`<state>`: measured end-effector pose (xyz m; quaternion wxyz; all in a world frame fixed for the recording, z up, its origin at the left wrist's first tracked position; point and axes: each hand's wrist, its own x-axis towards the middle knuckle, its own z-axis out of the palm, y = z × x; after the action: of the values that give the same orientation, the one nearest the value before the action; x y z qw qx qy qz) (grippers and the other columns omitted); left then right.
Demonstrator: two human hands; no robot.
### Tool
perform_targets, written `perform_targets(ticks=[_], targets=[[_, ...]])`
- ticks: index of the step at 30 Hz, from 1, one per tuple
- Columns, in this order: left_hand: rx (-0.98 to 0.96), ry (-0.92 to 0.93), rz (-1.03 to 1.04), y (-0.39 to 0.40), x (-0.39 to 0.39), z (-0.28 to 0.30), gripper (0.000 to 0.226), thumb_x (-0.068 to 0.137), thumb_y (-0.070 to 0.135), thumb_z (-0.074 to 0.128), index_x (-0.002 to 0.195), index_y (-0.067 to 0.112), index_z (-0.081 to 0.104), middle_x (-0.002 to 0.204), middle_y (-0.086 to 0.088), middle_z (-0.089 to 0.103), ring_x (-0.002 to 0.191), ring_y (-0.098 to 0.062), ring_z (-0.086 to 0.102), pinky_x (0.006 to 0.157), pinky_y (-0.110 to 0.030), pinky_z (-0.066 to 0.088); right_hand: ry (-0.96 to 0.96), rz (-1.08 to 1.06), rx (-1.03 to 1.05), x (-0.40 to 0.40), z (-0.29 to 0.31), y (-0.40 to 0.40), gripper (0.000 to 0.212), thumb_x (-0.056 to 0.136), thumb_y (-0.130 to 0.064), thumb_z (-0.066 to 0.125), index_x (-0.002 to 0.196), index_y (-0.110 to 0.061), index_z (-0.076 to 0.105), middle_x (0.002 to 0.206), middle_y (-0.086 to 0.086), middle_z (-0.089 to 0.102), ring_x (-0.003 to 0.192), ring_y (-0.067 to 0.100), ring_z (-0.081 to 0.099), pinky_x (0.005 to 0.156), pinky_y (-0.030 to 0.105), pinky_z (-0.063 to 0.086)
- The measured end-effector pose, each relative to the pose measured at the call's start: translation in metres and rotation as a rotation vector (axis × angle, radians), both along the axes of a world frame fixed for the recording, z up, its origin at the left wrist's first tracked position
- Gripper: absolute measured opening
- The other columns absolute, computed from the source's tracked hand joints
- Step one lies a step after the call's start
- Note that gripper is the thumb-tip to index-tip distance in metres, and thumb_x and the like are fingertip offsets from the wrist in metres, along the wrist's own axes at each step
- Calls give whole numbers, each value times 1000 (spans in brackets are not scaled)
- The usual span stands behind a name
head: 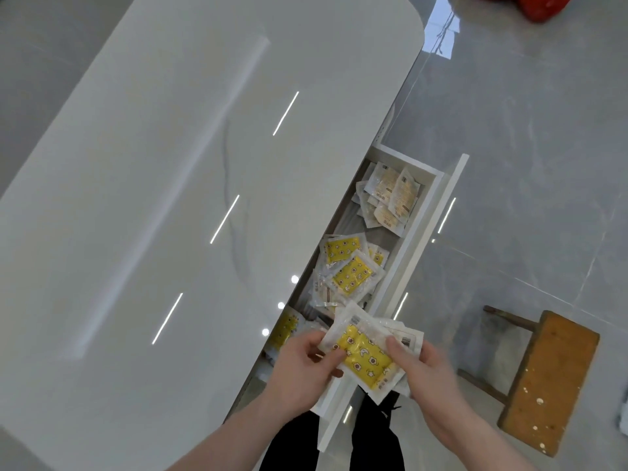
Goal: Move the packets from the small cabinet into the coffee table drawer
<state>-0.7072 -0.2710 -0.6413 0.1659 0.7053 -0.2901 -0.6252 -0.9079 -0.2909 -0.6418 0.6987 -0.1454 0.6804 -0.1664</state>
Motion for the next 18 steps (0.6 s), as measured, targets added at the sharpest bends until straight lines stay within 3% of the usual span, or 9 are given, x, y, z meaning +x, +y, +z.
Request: perform_targets(ticks=[5,10,15,18], targets=[[3,-73,62,5,6,-13,16,98,21,64,90,16,78,80,-1,76,73,-12,74,69,-30,60,102,-18,-56,14,-13,8,22,98,-27,64,118,-20,69,102,0,79,95,20,77,93,48,58],[73,-83,317,9,15,-30,16,99,16,61,96,16,77,81,-3,77,75,-19,75,71,-34,63,177,-124,-82,13,-22,1,15,101,-18,61,113,-21,68,100,-2,79,90,18,77,84,42,60],[99,-269,185,32,17,-52,16,101,24,56,93,28,70,79,4,73,70,-14,71,70,-39,63,338,-17,-156,11,-32,-2,12,101,-21,61,111,-22,67,98,-4,75,86,8,71,71,24,51],[129,-446,112,45,27,-65,16,103,29,50,96,27,65,86,8,70,78,-12,68,74,-36,61,427,-93,-181,7,-32,-8,11,101,-23,59,110,-23,66,102,-1,74,92,15,71,78,32,55]])
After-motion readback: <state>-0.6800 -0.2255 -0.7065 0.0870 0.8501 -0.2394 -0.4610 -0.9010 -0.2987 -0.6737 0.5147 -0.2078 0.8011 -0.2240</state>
